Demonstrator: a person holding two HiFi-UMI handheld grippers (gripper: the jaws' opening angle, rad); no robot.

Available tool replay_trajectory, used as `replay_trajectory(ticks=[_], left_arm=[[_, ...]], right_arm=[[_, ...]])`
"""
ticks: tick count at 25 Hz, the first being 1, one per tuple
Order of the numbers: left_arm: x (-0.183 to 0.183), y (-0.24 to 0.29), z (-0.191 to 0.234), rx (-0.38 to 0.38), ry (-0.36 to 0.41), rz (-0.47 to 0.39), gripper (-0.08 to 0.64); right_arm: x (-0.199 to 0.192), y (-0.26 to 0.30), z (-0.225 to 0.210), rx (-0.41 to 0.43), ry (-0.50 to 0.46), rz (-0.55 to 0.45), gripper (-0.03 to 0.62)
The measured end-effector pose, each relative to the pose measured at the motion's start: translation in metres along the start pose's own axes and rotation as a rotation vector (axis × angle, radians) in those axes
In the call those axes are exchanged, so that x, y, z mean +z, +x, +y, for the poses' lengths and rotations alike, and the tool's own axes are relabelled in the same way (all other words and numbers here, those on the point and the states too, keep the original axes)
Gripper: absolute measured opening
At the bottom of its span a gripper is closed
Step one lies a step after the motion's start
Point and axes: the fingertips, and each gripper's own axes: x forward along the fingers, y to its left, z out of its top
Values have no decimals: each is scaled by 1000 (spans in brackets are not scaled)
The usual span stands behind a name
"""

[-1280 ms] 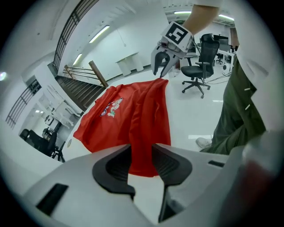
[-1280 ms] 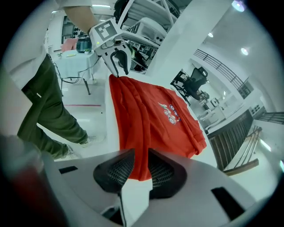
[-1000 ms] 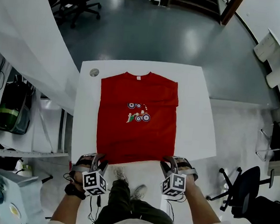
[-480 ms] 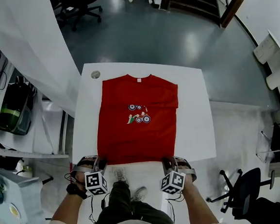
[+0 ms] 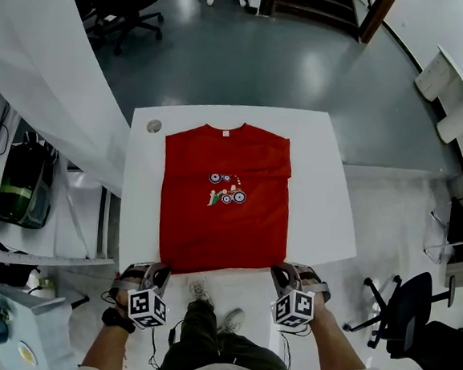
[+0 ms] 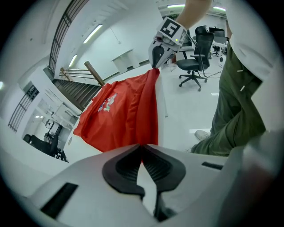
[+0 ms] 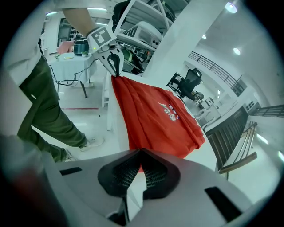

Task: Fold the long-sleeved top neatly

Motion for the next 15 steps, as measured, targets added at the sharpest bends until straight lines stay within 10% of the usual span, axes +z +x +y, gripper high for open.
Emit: replay_trajectory(ticks=[15], left_arm=[[-7,6,-11,0,-58,14,47]], right_arm=[[-21,14,15,32,72,95,57]])
